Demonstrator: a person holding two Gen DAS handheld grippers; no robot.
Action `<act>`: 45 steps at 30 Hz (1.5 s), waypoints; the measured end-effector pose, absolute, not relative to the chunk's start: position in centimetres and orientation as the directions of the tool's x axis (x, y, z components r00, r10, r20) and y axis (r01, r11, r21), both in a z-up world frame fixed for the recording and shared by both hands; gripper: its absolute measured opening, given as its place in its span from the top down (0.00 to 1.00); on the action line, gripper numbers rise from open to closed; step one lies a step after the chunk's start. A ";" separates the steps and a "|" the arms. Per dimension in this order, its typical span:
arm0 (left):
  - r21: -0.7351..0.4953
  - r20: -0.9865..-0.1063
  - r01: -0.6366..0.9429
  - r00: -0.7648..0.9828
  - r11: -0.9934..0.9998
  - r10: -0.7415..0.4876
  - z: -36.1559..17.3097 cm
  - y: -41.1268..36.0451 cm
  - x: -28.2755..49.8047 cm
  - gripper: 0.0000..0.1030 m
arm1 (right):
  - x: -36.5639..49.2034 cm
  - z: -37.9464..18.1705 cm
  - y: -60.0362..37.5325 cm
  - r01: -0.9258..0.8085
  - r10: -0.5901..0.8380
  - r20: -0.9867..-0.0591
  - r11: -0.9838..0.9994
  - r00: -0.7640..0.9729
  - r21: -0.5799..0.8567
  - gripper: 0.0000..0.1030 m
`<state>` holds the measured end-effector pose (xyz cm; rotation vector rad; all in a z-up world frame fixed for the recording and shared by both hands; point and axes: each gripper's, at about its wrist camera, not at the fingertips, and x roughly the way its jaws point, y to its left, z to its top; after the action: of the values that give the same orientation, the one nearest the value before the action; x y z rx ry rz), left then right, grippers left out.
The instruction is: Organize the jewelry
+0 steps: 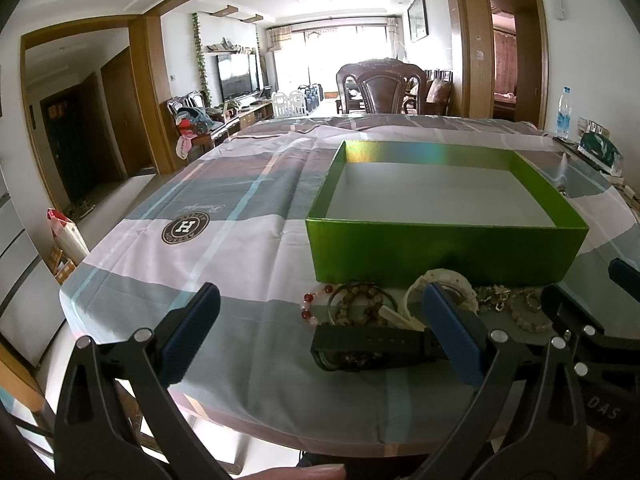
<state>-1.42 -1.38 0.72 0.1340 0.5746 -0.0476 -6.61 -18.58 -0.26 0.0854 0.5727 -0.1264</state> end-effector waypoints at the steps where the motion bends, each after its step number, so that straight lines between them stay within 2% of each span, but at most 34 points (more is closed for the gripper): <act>1: 0.113 -0.545 0.082 0.838 0.990 -0.007 0.7 -1.3 -1.4 0.03 | -6.6 -0.2 -18.6 0.143 -0.095 -0.545 0.989 0.833 0.046 0.03; 45: 0.102 -0.569 0.093 0.822 0.990 -0.019 0.0 -2.0 -2.0 0.03 | -6.7 -0.1 -18.1 0.142 -0.093 -0.548 0.989 0.832 0.048 0.03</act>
<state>-1.97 -2.04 -0.03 0.1274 0.6037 -0.0596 -6.68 -18.07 -0.13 0.0882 0.5758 -0.1250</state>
